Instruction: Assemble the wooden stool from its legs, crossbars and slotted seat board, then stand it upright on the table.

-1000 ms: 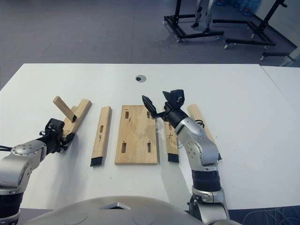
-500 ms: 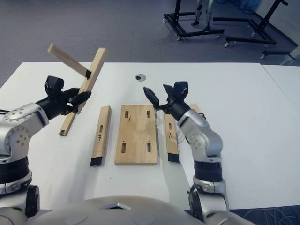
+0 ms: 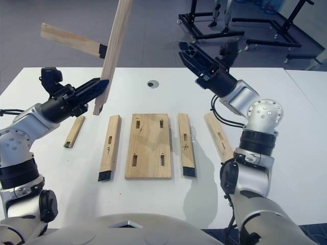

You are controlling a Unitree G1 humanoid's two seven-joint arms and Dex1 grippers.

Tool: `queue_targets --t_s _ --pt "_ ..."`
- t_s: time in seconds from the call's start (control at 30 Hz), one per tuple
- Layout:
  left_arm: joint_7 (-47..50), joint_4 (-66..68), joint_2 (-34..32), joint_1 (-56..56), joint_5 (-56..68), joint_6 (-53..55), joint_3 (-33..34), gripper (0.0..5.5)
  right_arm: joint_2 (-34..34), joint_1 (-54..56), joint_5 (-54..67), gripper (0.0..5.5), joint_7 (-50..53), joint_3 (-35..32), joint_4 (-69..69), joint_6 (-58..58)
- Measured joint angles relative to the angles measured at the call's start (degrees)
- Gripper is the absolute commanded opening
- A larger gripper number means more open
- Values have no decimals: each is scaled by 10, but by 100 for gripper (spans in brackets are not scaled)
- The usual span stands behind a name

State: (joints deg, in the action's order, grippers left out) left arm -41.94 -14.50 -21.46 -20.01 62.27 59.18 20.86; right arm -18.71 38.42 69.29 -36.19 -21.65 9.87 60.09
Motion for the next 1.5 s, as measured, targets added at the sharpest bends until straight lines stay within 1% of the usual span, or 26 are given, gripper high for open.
queue_targets --t_s 0.17,0.33,0.77,1.17,1.4,1.5 --pt "-12 3 -7 17 10 2 -22 212 27 15 17 540 -3 12 -7 8" --pt "-26 2 -17 30 1 -3 -56 212 51 28 50 540 20 18 -20 19" --pt "-36 -11 -29 35 8 -6 -80 212 101 -4 49 540 64 55 -37 21" --pt "-43 -20 -40 49 10 -10 -102 212 123 -6 50 540 90 58 -41 11" --pt "-47 -20 -44 49 10 -13 -106 212 124 -7 50 540 96 63 -45 11" --pt "-48 -20 -44 49 9 -17 -106 212 123 -12 50 487 96 64 -48 11"
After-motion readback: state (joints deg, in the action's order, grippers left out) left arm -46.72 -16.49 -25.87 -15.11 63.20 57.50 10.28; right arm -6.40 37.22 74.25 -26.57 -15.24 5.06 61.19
